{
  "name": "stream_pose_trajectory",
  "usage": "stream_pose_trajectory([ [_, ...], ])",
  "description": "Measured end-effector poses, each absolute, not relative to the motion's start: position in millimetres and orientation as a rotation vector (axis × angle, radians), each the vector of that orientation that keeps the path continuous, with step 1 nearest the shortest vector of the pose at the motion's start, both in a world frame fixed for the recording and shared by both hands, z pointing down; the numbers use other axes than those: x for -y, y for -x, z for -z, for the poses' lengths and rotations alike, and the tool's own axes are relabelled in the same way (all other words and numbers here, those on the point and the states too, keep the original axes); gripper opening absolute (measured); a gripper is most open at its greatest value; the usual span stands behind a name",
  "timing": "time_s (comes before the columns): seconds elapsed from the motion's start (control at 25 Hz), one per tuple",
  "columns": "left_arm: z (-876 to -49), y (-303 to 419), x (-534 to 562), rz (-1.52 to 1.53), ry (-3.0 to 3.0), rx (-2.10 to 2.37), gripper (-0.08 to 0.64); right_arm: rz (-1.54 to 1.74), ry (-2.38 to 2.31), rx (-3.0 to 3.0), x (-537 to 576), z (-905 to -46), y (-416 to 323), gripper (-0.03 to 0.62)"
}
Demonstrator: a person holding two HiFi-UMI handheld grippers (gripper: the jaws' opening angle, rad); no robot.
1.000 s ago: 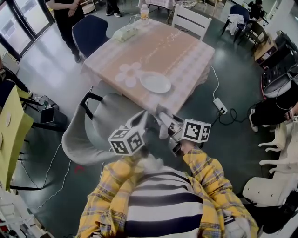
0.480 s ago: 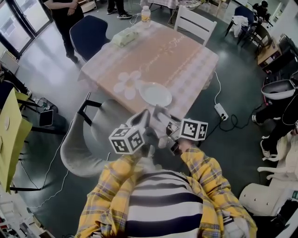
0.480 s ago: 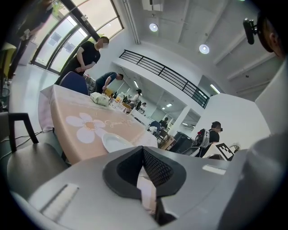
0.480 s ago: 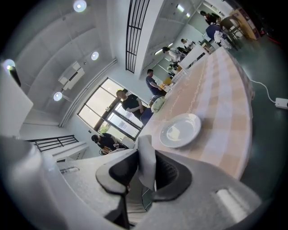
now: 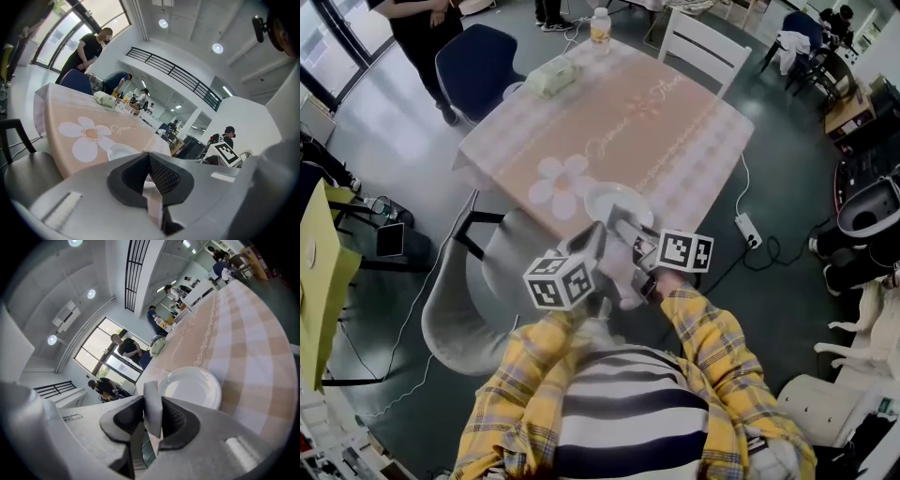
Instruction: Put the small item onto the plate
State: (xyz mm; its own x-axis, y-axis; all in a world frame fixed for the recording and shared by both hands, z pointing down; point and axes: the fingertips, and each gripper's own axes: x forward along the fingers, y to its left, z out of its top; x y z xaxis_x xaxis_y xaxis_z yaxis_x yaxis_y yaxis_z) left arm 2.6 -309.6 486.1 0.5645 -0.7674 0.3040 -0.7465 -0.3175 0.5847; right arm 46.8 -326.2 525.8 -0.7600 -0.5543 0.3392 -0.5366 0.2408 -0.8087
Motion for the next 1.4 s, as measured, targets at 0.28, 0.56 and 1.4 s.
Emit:
stream_pose_trajectory([
  [0.28,-500,3,339,0.007,-2.091,1.201,-0.014,1.651,1.114,-2.431,354,-537,-41,0.091],
  [0.56,-504,-1,354,-0.026,-2.110,1.188,-0.014,1.698,1.118,-2.416,365,-541,-36,0.091],
  [1.4,-502,-4,354,-0.029,-2.108,1.193,-0.014,1.788,1.234,-2.624,366,-550,-31,0.158],
])
